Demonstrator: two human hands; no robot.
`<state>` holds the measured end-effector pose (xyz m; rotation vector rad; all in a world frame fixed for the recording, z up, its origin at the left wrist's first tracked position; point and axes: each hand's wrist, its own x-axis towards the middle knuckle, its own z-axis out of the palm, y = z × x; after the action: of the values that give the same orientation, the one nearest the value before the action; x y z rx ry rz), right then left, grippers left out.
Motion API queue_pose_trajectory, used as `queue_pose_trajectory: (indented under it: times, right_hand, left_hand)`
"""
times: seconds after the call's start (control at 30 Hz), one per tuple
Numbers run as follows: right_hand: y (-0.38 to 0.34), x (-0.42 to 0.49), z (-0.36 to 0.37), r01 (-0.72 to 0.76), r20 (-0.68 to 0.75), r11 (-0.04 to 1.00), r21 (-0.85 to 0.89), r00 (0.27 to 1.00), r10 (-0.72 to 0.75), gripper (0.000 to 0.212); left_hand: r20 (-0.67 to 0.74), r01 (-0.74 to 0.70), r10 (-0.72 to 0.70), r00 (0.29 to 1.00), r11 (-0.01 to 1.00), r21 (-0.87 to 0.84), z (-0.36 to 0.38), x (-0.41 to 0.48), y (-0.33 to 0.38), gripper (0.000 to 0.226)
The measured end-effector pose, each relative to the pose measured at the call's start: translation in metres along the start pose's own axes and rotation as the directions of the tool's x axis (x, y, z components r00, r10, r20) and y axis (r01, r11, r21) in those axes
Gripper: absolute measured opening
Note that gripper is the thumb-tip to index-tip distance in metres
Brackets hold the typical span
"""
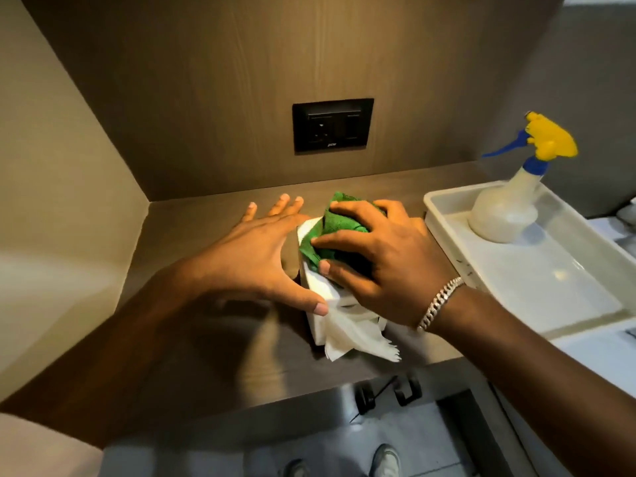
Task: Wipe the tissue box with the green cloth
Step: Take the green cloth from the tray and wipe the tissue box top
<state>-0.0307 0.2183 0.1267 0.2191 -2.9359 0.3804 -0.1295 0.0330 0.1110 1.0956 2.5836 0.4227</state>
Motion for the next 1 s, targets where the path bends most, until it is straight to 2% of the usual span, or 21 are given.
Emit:
queue_pose_trajectory:
  times: [0.13, 0.27, 0.37, 0.43, 0.53, 0.63, 0.7, 0.77, 0.87, 0.93, 1.0]
  right_hand:
    - [0.022, -0.034, -0.012, 0.060, 0.035, 0.991, 0.122, 0.997, -0.065, 0.030]
    - [0.057, -0.061, -0.021, 0.023, 0.001, 0.960, 0.279, 1.000, -0.025, 0.034]
    - [0.084, -0.076, -0.017, -0.021, 0.071, 0.967, 0.255, 0.997, 0.003, 0.039]
    - [0.100, -0.083, -0.010, -0.070, 0.082, 0.942, 0.329, 0.996, 0.046, 0.039]
    - [0.109, -0.079, 0.003, -0.090, -0.038, 0.758, 0.646, 0.988, 0.149, 0.036]
    - [0.104, -0.069, 0.025, -0.037, -0.111, 0.469, 0.883, 0.953, 0.283, 0.036]
    - [0.100, -0.065, 0.039, -0.005, -0.086, 0.260, 0.966, 0.938, 0.337, 0.037]
    - [0.095, -0.063, 0.054, -0.006, -0.039, 0.120, 0.993, 0.930, 0.367, 0.037]
    - [0.087, -0.061, 0.071, -0.020, 0.017, 0.001, 1.000, 0.908, 0.419, 0.038]
    - [0.084, -0.060, 0.079, -0.047, 0.057, -0.035, 0.998, 0.903, 0.427, 0.038]
    - [0.080, -0.058, 0.081, -0.094, 0.070, 0.035, 0.995, 0.899, 0.432, 0.035]
  left_hand:
    - [0.031, 0.021, -0.023, 0.999, 0.997, 0.068, -0.005, -0.001, 0.006, 0.138]
    - [0.107, 0.071, -0.085, 0.991, 0.988, 0.134, -0.012, -0.001, 0.017, 0.138]
    - [0.183, 0.126, -0.175, 0.967, 0.960, 0.251, -0.021, 0.000, 0.026, 0.140]
    - [0.238, 0.168, -0.243, 0.940, 0.940, 0.297, -0.026, 0.008, 0.040, 0.144]
    - [0.251, 0.192, -0.265, 0.931, 0.940, 0.281, -0.022, 0.028, 0.071, 0.143]
    - [0.256, 0.243, -0.300, 0.919, 0.941, 0.234, -0.018, 0.043, 0.094, 0.133]
    - [0.288, 0.264, -0.333, 0.898, 0.931, 0.252, -0.022, 0.045, 0.100, 0.127]
    - [0.341, 0.274, -0.380, 0.860, 0.907, 0.321, -0.027, 0.045, 0.102, 0.133]
    - [0.416, 0.238, -0.394, 0.819, 0.895, 0.378, -0.030, 0.045, 0.102, 0.138]
    - [0.446, 0.297, -0.386, 0.807, 0.919, 0.258, -0.029, 0.042, 0.103, 0.130]
    - [0.343, 0.337, -0.343, 0.874, 0.938, 0.079, -0.021, 0.035, 0.099, 0.103]
